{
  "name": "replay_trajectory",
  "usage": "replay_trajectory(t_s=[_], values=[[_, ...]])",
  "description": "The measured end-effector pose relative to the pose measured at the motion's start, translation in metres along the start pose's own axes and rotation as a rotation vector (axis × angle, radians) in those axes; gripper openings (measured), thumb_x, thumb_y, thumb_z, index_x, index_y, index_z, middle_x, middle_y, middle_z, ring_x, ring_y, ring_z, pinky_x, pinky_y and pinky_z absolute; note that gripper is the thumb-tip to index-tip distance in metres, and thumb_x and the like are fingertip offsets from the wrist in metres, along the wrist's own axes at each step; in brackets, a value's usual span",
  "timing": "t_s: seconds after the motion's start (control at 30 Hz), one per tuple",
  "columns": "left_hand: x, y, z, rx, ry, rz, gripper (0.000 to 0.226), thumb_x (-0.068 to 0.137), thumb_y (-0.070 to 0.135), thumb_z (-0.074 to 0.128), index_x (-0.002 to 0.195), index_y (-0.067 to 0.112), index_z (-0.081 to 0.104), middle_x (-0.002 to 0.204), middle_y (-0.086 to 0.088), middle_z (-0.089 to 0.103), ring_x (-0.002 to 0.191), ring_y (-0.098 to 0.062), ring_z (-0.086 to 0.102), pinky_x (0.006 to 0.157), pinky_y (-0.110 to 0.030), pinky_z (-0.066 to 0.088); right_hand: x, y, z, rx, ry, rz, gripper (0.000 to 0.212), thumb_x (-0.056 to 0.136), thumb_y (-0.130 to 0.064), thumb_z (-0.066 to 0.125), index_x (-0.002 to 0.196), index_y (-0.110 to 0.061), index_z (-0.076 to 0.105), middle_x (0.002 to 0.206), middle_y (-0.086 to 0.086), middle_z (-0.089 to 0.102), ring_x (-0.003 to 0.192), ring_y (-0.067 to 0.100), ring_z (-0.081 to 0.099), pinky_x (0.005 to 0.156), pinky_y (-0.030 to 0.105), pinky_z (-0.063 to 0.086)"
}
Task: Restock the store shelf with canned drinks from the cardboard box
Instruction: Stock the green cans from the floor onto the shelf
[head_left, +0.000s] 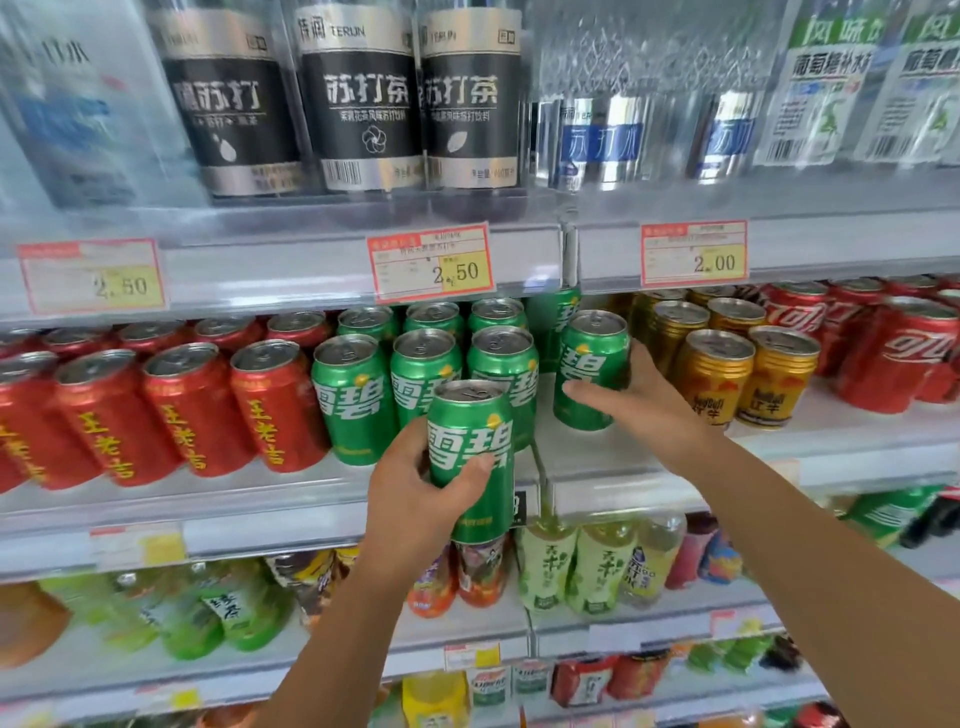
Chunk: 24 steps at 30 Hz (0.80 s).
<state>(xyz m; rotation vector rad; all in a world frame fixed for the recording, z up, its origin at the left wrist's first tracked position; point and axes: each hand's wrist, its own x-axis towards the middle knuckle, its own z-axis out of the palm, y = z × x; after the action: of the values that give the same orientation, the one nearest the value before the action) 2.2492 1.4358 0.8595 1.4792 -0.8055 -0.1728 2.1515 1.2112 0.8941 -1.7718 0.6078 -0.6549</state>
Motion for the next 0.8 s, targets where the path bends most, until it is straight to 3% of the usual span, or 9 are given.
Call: replay_trajectory(t_s=[0.07,0.13,0.23,0.3,0.4,0.5,0.63,0.8], values=[[0.001,-0.003,0.0,0.001,-0.002,0.023,0.032,0.067,0.048,0.067,0.097,0.035,0.067,0.093,0.007,0.073,0.088,-0.012,0.07,0.077,-0.037,0.059,0.002,0.007,0.0,-0.086,0.067,-0.013,0.096,0.069,-0.024,0.086,0.144,-0.024,0.025,0.128,-0.005,0.049,0.115,0.01,0.05,0.092,0.023,0.046],[0.0,-0.004,0.001,-0.004,-0.009,0.036,0.033,0.067,0.047,0.066,0.097,0.033,0.066,0.093,0.009,0.073,0.086,-0.009,0.069,0.075,-0.03,0.059,0.004,0.012,0.002,-0.153,0.145,-0.043,0.098,0.065,-0.026,0.088,0.142,-0.022,0.028,0.136,0.001,0.046,0.122,0.015,0.048,0.102,0.033,0.043],[-0.001,-0.003,0.001,-0.03,-0.011,0.049,0.034,0.067,0.045,0.066,0.098,0.031,0.065,0.092,0.011,0.073,0.084,-0.005,0.069,0.071,-0.021,0.056,0.003,0.013,0.004,-0.165,0.163,-0.082,0.088,0.071,-0.02,0.085,0.142,-0.019,0.033,0.131,-0.003,0.051,0.115,0.01,0.048,0.094,0.025,0.041],[-0.002,-0.002,0.001,-0.044,-0.016,0.056,0.034,0.067,0.044,0.066,0.099,0.031,0.065,0.094,0.01,0.073,0.086,-0.006,0.068,0.073,-0.023,0.057,0.002,0.012,0.004,-0.137,0.141,-0.091,0.087,0.075,-0.018,0.082,0.145,-0.019,0.03,0.128,-0.005,0.051,0.115,0.008,0.047,0.094,0.023,0.038],[-0.002,-0.003,0.001,-0.033,-0.026,0.066,0.033,0.068,0.044,0.066,0.099,0.033,0.065,0.094,0.01,0.072,0.087,-0.006,0.068,0.075,-0.026,0.057,0.003,0.015,0.004,-0.132,0.117,-0.07,0.091,0.074,-0.018,0.082,0.147,-0.023,0.026,0.129,-0.008,0.049,0.12,0.008,0.045,0.099,0.026,0.036],[-0.001,-0.003,0.001,-0.039,-0.031,0.075,0.028,0.069,0.044,0.066,0.097,0.039,0.067,0.095,0.009,0.072,0.089,-0.007,0.068,0.075,-0.025,0.057,0.008,0.017,0.005,-0.237,0.142,-0.082,0.084,0.072,-0.025,0.081,0.141,-0.025,0.034,0.132,0.0,0.05,0.119,0.015,0.049,0.104,0.037,0.041],[-0.001,-0.001,0.001,-0.035,-0.048,0.085,0.026,0.07,0.044,0.066,0.096,0.047,0.067,0.096,0.011,0.072,0.09,-0.006,0.068,0.074,-0.021,0.055,0.012,0.012,0.007,-0.267,0.082,-0.105,0.075,0.078,-0.024,0.079,0.141,-0.027,0.038,0.129,-0.004,0.054,0.112,0.014,0.053,0.093,0.03,0.04],[-0.001,-0.001,0.001,-0.043,-0.054,0.08,0.027,0.07,0.044,0.066,0.097,0.047,0.067,0.098,0.011,0.072,0.092,-0.007,0.068,0.075,-0.023,0.056,0.018,0.016,0.017,-0.319,0.091,-0.084,0.07,0.086,-0.028,0.07,0.146,-0.027,0.032,0.141,-0.001,0.05,0.118,0.019,0.057,0.102,0.037,0.042]])
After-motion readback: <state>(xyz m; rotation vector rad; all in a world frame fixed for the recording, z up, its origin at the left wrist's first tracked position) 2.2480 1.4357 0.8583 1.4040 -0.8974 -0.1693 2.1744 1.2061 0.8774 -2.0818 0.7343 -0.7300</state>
